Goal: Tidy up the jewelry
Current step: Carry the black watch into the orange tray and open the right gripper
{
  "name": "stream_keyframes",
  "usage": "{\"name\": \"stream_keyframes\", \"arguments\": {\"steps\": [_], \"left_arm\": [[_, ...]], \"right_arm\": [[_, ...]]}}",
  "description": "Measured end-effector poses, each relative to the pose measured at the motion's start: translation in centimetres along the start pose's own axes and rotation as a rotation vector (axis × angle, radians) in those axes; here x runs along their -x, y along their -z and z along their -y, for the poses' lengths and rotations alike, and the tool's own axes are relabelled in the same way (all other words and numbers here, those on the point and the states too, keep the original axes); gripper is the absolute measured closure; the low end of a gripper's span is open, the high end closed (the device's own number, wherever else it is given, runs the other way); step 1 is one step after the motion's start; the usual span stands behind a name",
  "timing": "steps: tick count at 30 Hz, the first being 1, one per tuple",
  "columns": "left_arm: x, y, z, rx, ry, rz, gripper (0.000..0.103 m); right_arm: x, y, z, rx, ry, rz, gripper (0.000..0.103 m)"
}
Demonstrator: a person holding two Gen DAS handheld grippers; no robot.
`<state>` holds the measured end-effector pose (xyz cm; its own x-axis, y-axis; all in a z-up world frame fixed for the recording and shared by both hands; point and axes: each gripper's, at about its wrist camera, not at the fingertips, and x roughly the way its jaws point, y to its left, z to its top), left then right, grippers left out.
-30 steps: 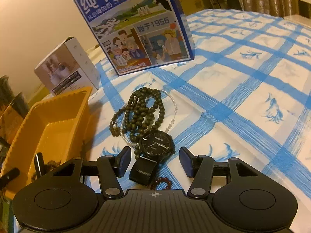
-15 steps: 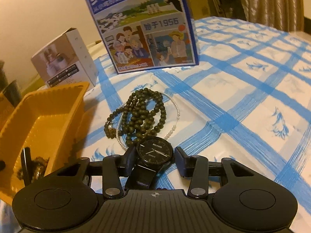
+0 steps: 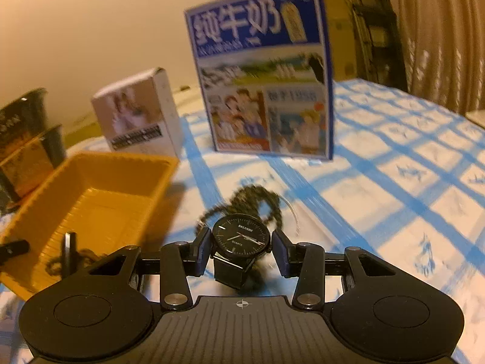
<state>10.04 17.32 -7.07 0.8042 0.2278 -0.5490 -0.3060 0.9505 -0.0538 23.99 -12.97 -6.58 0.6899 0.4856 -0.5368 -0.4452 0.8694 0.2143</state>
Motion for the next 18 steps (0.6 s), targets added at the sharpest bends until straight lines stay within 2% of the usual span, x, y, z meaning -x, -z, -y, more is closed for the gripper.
{"name": "stream_keyframes", "arguments": {"steps": [10,18], "left_arm": [[-0.1,-0.1,0.0,-0.001,0.001,0.0,0.1],[-0.2,-0.2,-0.1,-0.011,0.006,0.0,0.1]], "right_arm": [[1.5,-2.6,-4.9,0.048,-0.184,0.094,0.06],[-1.8,-1.1,-8.0,0.104,-0.283,0.013,0.06]]}}
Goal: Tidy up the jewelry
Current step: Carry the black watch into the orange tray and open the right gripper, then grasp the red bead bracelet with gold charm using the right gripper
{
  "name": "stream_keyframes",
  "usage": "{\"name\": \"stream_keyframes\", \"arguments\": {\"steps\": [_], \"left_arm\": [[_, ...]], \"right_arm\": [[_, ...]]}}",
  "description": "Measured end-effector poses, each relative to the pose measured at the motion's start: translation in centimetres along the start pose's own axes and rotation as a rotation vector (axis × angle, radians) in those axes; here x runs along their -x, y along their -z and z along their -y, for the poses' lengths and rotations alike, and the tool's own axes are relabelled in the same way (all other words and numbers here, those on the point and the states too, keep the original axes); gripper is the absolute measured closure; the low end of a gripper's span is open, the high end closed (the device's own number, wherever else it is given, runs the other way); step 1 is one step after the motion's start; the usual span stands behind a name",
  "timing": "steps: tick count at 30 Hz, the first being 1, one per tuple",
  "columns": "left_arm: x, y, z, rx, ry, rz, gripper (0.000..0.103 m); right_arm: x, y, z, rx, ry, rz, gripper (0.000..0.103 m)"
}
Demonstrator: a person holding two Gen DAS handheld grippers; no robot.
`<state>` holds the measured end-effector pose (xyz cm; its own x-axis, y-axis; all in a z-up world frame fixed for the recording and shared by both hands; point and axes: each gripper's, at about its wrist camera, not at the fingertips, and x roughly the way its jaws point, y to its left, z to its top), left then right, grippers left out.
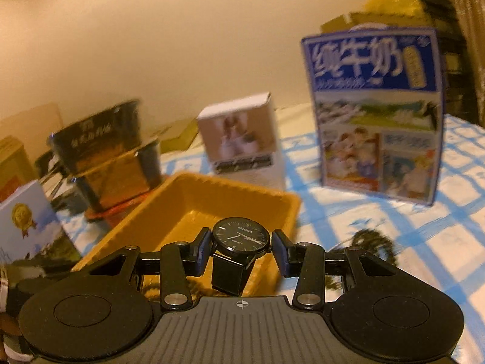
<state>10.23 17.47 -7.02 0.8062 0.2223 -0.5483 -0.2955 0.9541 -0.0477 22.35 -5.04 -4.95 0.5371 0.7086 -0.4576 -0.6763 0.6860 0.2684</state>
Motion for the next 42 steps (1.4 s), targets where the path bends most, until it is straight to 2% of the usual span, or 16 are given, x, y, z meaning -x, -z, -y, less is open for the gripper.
{"name": "stream_keyframes", "arguments": {"steps": [9,14,18,24,34,42], "left_arm": [[-0.2,-0.2,0.0,-0.017,-0.002,0.0,0.1],[-0.3,-0.3,0.1,-0.022,-0.002,0.001,0.1],[-0.4,-0.3,0.1,-0.024,-0.002,0.001,0.1],[-0.4,-0.3,0.0,-0.018,-0.002,0.003,0.1],[-0.4,-0.2,0.0,-0.018,-0.003,0.006,0.1],[-0.3,-0.3,0.2,-0.024,-0.011,0.006,0.1]], "right_arm": [[-4.7,0.6,-0.6,0.104,0.04,-0.115,0.06],[-5.7,0.7,-0.6,0.118,0.038,-0.137,0.06],[-4.7,0.6,-0.4,0.079,0.02,-0.125,0.059],[-0.8,1.2,0.8,0.004,0.038,-0.093,0.058],[5.8,5.0,5.2,-0.097,0.183,-0.15,0.058],[7.5,7.3,7.2,-0.132,0.238,-0.19,0.058]]}}
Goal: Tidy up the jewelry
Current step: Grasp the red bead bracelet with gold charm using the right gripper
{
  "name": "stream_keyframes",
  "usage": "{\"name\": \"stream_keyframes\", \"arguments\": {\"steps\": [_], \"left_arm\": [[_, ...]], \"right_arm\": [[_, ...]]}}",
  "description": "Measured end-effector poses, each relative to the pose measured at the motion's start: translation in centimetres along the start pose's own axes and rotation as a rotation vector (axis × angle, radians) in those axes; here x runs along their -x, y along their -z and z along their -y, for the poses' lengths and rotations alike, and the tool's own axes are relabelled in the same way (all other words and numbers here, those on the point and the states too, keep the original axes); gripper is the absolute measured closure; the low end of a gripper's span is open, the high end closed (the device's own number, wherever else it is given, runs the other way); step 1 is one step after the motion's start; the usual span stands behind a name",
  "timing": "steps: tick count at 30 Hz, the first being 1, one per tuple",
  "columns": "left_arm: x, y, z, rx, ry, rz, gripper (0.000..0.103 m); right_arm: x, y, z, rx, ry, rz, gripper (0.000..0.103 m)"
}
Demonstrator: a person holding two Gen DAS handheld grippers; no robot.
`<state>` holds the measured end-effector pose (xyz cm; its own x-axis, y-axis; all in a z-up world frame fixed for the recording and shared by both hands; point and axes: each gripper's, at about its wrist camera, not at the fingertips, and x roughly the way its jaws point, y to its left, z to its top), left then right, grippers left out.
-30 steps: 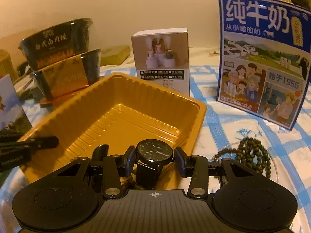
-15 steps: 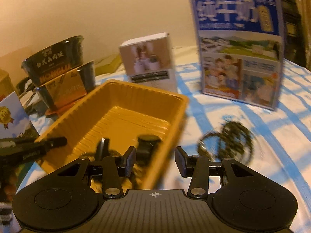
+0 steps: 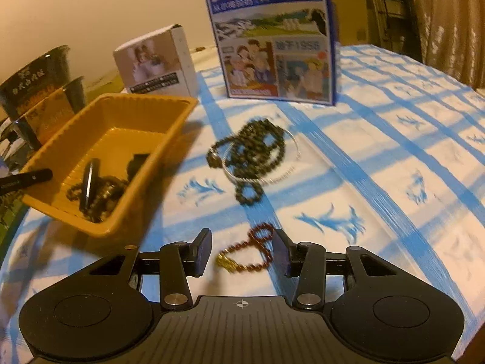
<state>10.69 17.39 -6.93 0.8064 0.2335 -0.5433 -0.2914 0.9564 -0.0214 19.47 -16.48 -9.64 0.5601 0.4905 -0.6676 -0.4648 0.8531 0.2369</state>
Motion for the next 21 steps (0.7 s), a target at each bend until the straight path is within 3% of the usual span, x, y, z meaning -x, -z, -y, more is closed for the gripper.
{"name": "stream_keyframes", "arguments": {"steps": [21], "left_arm": [[-0.2,0.1,-0.2,-0.004,-0.005,-0.007,0.1]], "right_arm": [[-1.6,0.0,0.1,0.065,0.024,-0.026,0.059]]}}
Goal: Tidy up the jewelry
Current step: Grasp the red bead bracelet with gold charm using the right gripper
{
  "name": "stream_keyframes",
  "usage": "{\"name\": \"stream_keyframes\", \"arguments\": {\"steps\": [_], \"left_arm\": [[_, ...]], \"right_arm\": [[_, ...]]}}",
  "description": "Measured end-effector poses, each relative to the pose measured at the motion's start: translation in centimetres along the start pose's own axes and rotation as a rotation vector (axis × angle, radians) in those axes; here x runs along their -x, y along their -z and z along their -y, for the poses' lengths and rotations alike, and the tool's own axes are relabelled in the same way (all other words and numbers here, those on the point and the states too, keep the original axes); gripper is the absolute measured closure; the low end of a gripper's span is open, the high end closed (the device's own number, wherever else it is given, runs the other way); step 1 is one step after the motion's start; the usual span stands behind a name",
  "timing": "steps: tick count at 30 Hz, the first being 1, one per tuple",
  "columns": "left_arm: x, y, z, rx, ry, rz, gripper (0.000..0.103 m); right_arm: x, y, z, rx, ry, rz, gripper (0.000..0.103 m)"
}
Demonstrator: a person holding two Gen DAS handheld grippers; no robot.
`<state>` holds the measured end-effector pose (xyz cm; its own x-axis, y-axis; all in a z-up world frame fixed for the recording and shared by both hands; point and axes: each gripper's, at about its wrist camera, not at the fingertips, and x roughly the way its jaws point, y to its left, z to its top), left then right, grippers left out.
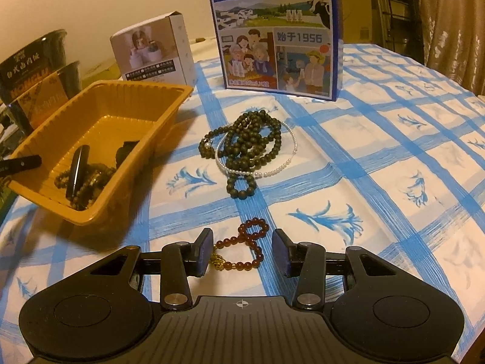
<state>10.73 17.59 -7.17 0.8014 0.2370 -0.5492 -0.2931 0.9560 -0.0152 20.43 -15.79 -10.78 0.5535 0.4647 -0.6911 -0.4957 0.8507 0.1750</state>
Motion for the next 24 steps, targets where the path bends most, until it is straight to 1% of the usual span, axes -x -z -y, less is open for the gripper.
{"name": "stream_keyframes", "arguments": {"steps": [5,7,8,9,13,14,15,19,24], "left_arm": [[0.0,0.0,0.0,0.0,0.001,0.001,0.1],[0.0,0.1,0.0,0.001,0.0,0.0,0.1],[0.0,0.1,0.0,0.002,0.0,-0.001,0.1],[0.0,0.1,0.0,0.001,0.001,0.0,0.1],[0.0,0.1,0.0,0.001,0.001,0.001,0.1],[0.0,0.1,0.0,0.001,0.001,0.001,0.1],[0.0,0.1,0.0,0.001,0.001,0.0,0.1],[0.0,0.1,0.0,0.0,0.001,0.0,0.1],[0.1,0.0,0.1,0.001,0.002,0.001,0.1]], "right_arm": [[-0.6,-0.1,-0.1,0.03,0.011,-0.005,0.059],[-0.8,-0.2,0.0,0.042,0.013,-0.005,0.06],[-0.9,-0.2,-0.1,0.046,0.015,-0.008,0.064],[-1.1,-0.3,0.0,0.052,0.015,-0.012,0.071],[-1.4,-0.5,-0.3,0.08,0.017,-0.014,0.083],[-1.4,-0.5,-0.4,0.09,0.019,-0.013,0.089],[-1.5,-0.5,-0.6,0.103,0.021,-0.014,0.099],[-1.3,-0.3,-0.6,0.116,0.027,-0.007,0.098],[0.5,-1.4,0.2,0.043,-0.015,0.047,0.099]]}}
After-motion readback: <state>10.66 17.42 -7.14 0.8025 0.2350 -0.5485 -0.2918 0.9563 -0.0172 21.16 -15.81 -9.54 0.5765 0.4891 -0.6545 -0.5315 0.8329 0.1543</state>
